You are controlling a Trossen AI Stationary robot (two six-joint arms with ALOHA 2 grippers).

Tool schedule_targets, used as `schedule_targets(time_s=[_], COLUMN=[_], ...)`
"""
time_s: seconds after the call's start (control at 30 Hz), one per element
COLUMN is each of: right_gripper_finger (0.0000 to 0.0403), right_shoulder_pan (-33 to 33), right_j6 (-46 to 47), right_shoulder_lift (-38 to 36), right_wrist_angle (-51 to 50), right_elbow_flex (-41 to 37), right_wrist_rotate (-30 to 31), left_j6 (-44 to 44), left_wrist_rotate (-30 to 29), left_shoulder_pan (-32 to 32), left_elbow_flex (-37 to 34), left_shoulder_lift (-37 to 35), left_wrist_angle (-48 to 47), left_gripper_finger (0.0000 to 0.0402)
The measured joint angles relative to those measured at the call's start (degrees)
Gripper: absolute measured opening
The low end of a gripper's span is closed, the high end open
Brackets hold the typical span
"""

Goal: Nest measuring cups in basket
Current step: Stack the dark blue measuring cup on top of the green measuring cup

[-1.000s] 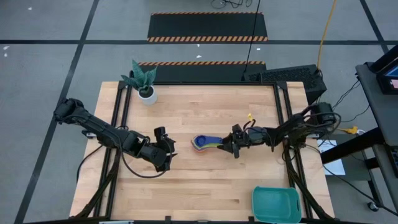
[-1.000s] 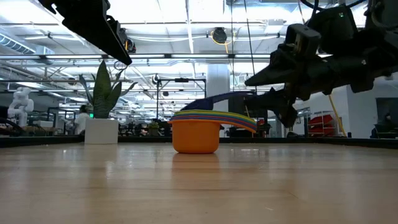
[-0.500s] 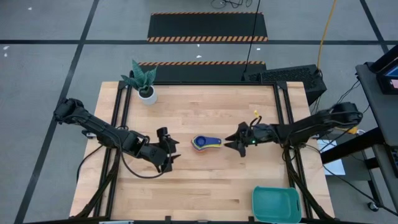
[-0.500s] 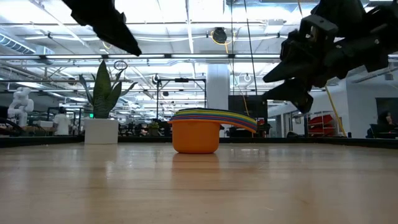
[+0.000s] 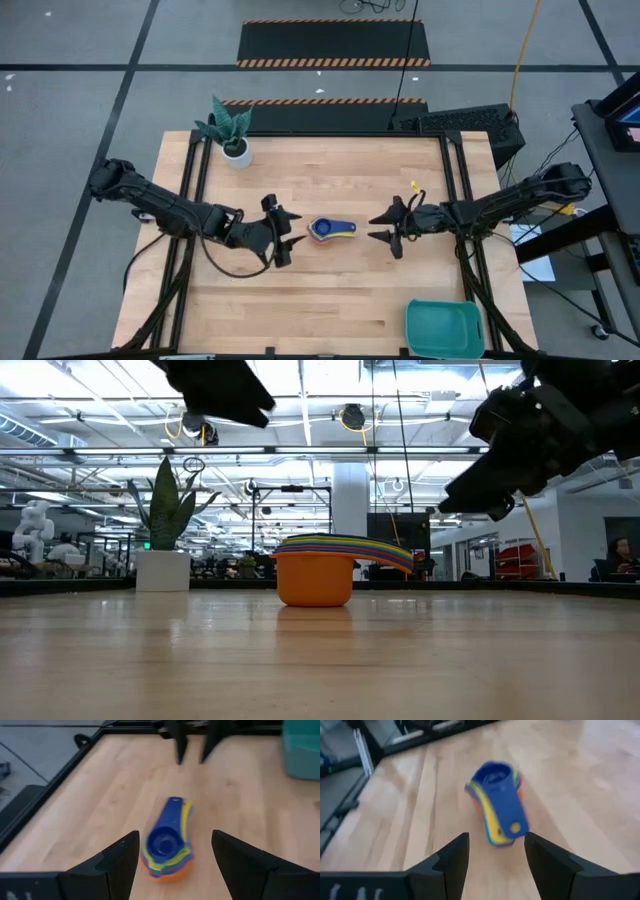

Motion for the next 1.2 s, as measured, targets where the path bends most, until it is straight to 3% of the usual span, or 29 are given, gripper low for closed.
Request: schedule_targets(time_s=[0.23, 0.43, 0.57, 0.77, 1.2], right_gripper_finger=[0.0185, 0.0185, 0.0185, 0.0185, 0.0185], right_shoulder_pan=[3.2, 1.9, 0.1, -2.0, -2.2], right_j6=[-4.6, -7.8, -12.6, -18.2, -20.4], right_shoulder_lift=[1.1, 1.1, 1.1, 1.1, -2.8], right_wrist_angle=[0.3, 0.3, 0.6, -0.6, -17.1], right_elbow_flex=[0.0, 0.0, 0.0, 0.0, 4.1], right_wrist_rotate=[3.3, 11.4, 12.1, 11.8, 11.9], left_j6=[5.2, 7.8, 11.2, 15.5, 15.8], left_wrist_rotate=[-0.2, 6.2, 11.6, 13.6, 22.2], left_shoulder_pan=[5.8, 10.7, 11.8, 11.3, 16.2], left_elbow_flex=[0.0, 3.3, 8.2, 18.9, 36.3], left_shoulder_lift=[4.0, 7.0, 10.7, 19.4, 36.1], left_wrist_angle=[6.0, 7.4, 6.7, 2.9, -18.0], left_gripper_finger=[0.0253, 0.0253, 0.0253, 0.0257, 0.0391])
